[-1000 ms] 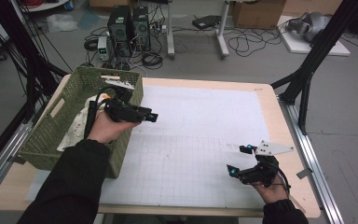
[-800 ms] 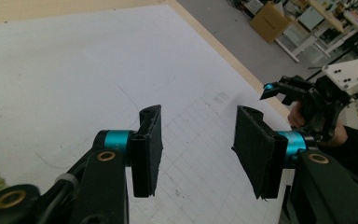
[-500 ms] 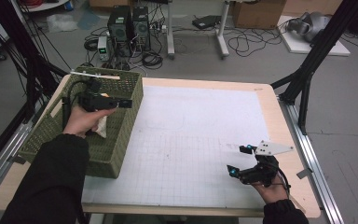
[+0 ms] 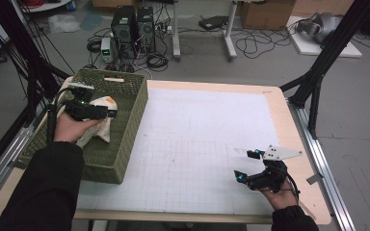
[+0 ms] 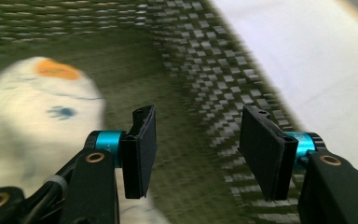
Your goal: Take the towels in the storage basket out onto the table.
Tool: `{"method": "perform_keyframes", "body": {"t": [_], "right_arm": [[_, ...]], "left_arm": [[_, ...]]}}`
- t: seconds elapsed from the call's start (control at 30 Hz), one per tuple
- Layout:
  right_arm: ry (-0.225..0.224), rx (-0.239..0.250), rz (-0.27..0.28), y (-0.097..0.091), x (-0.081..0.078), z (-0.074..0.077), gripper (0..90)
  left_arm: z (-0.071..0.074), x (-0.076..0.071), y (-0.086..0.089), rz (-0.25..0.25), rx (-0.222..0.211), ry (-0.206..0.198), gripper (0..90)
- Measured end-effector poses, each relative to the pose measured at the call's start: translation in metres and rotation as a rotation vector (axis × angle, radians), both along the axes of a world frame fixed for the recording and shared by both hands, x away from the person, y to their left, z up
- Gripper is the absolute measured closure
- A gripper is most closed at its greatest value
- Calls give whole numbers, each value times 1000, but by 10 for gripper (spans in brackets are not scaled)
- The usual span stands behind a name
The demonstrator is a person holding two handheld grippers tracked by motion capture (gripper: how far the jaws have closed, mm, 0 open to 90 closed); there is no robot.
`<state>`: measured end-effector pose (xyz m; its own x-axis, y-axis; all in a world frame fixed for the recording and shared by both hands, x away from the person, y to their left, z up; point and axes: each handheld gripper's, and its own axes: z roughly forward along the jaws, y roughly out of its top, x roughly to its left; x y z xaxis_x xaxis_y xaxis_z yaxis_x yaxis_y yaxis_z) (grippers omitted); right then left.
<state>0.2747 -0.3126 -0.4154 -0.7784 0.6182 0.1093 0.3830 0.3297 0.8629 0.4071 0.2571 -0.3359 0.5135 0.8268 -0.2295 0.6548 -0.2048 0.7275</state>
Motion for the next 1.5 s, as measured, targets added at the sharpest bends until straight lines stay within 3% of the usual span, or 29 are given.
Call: {"method": "perform_keyframes", "body": {"t": [0.3,0.53,0.63,0.9,1.03,1.27,1.37,1.5], "right_arm": [[3,-3,3,0,0,-1,54],[1,-3,7,0,0,-1,53],[2,-2,9,1,0,-1,54],[2,-6,16,2,2,-2,54],[4,-9,24,4,2,-2,54],[10,-13,27,5,2,-3,54],[11,-14,28,5,2,-4,54],[11,-14,28,5,2,-3,54]], "left_arm": [[-8,4,13,104,138,-15,424],[-17,8,17,140,213,12,397],[-22,10,19,151,221,39,397],[-36,16,18,124,264,139,398],[-45,19,14,100,293,168,394],[-62,22,5,65,275,228,379],[-71,22,1,37,289,263,369],[-73,21,-4,18,334,254,370]]}}
